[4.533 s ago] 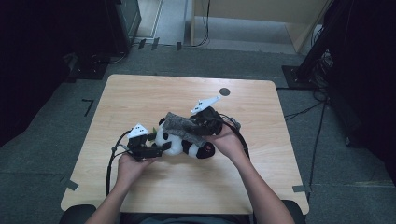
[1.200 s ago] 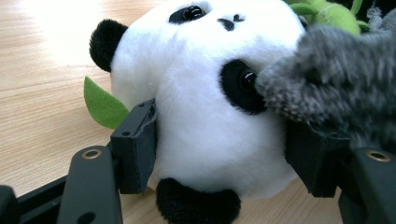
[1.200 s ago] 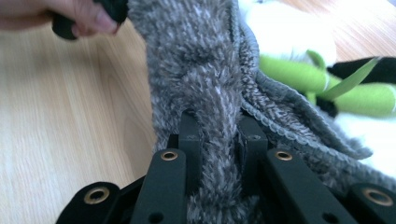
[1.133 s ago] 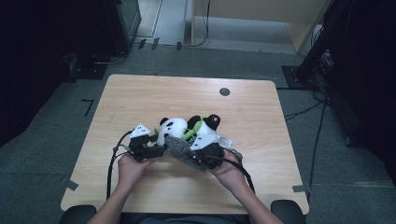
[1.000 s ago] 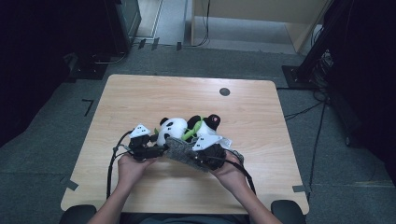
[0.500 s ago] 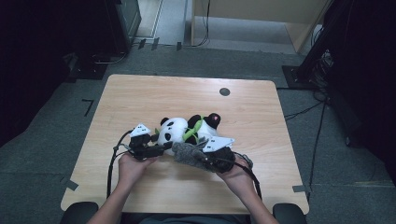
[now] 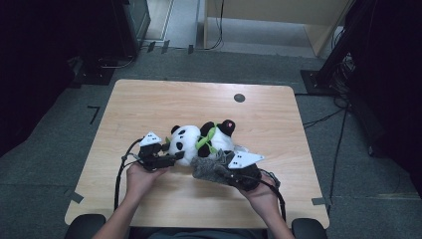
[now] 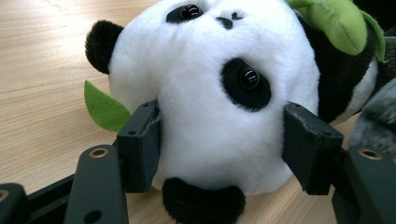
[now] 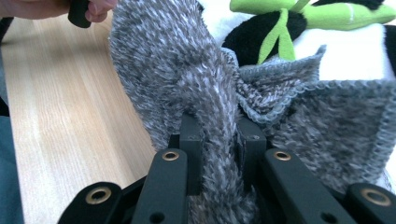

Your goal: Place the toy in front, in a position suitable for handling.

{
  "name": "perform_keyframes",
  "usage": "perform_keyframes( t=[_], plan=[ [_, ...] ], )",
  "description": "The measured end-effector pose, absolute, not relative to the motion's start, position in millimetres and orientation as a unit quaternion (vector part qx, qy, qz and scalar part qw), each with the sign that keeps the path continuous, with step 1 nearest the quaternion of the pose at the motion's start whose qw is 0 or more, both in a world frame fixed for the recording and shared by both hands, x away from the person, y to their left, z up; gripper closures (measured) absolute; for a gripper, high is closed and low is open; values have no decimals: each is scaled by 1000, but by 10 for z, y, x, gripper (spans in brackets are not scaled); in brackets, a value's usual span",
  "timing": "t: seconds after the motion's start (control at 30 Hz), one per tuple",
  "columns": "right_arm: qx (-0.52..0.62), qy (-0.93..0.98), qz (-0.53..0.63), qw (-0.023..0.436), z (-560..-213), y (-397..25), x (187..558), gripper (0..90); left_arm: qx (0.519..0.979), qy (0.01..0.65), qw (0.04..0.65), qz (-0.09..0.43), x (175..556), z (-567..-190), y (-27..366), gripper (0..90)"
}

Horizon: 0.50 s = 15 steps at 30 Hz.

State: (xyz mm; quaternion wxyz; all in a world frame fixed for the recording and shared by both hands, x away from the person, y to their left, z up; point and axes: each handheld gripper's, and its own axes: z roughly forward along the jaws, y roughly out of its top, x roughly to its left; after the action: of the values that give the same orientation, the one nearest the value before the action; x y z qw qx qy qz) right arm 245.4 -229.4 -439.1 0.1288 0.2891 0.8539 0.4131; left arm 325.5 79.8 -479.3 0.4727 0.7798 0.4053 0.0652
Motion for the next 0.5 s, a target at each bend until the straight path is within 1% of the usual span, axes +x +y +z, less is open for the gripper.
perform_keyframes(
  t=[0.23, 0.37, 0.5],
  plan=[
    [294, 831, 455, 127, -4189, -2333, 2413, 783, 779, 409, 471, 67, 3251, -4789, 783, 354],
    [282, 824, 471, 141, -4047, -2223, 2425, 783, 780, 408, 469, 69, 3248, -4784, 777, 354],
    [286, 818, 478, 142, -3955, -2029, 2564, 782, 780, 409, 469, 69, 3249, -4782, 775, 355]
  ],
)
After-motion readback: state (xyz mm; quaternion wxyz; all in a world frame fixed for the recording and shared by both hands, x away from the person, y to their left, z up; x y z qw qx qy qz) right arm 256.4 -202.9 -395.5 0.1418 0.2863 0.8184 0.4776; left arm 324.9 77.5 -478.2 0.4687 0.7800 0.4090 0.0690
